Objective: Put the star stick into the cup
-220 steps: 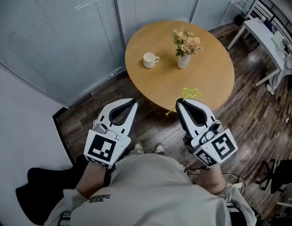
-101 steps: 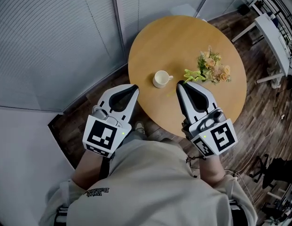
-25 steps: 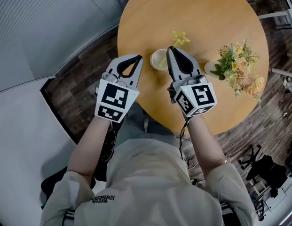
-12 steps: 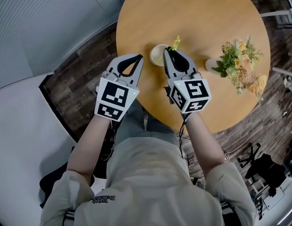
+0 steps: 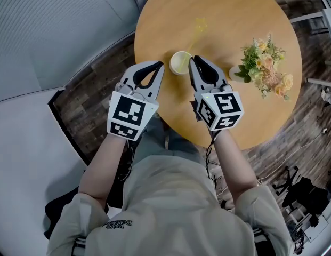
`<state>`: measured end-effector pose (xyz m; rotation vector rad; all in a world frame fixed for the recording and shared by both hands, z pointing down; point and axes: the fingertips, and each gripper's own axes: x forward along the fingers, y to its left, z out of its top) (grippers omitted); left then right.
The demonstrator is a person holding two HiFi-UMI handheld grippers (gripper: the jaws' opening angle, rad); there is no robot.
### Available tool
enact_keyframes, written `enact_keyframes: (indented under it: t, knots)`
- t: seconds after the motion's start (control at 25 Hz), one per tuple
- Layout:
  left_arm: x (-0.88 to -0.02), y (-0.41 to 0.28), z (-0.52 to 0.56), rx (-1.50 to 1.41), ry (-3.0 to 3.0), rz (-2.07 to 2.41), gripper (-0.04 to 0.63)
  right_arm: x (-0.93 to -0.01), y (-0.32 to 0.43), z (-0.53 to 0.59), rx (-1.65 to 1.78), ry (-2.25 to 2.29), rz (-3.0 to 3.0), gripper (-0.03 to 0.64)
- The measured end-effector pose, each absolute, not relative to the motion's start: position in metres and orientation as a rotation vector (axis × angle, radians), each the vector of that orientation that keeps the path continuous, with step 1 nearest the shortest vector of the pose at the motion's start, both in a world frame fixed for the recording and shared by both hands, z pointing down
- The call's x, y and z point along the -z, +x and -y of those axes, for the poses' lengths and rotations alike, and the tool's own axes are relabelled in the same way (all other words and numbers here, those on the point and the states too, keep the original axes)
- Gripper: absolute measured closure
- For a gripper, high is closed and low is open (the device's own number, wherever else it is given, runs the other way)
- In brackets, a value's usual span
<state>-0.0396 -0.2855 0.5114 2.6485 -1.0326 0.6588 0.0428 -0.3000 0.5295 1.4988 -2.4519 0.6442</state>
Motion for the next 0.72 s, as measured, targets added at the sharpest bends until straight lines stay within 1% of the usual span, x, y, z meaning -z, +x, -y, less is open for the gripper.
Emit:
enact_keyframes:
  t: [0.24,0.44,0.72]
  knots:
    - [-0.453,-0.043,0.288,-0.533,2.738,1.125,0.572,-0.480,0.051,0.293,-0.580,1.556,2.512,0.583]
    - [-0.413,-0.050,0.288,-0.426,2.784,1.207,0.572,-0.439,0.056,0.285,-0.457,1.574,2.550,0.583]
    - [-0.350,-0.048,0.274,-0.386,2.876,1.214,0.572,-0.362,0.062,0.264,-0.306,1.596,2.630,0.583]
